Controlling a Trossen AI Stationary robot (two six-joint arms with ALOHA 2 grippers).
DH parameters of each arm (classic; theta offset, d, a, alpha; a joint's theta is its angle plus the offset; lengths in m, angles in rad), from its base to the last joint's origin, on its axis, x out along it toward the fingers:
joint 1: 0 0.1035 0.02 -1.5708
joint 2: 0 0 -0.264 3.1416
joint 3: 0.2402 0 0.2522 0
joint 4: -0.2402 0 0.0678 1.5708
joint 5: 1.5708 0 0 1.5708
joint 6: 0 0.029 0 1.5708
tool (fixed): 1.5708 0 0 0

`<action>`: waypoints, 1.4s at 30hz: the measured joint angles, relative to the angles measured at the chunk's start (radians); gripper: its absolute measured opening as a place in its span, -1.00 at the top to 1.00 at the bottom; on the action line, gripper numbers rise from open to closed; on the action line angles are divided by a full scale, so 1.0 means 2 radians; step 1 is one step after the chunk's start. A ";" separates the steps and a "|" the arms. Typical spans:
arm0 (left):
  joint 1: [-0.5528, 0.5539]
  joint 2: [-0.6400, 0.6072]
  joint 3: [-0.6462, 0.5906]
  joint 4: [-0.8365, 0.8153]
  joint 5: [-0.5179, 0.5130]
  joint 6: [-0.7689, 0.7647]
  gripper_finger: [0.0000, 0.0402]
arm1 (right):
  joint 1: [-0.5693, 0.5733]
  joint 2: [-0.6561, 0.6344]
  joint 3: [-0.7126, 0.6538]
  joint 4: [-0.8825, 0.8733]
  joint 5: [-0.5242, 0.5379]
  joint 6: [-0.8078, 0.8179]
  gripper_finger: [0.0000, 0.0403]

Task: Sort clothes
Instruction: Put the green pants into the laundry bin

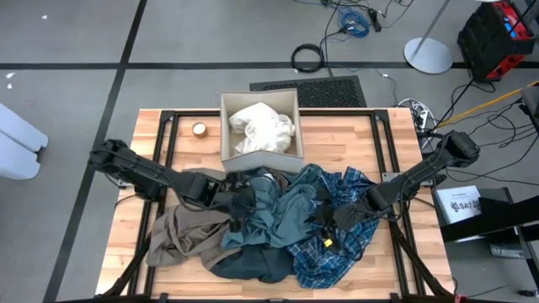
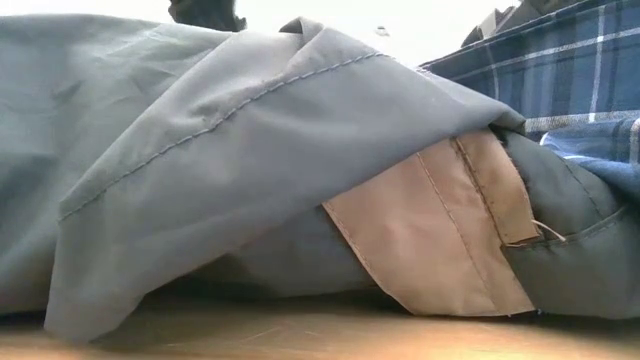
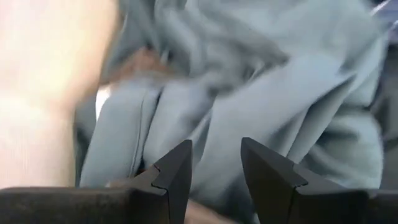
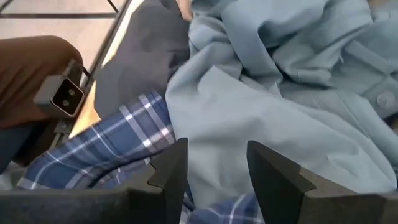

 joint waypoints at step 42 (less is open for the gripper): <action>0.120 0.160 0.000 0.238 0.183 0.179 0.27 | 0.000 0.000 0.000 -0.013 0.001 0.044 0.24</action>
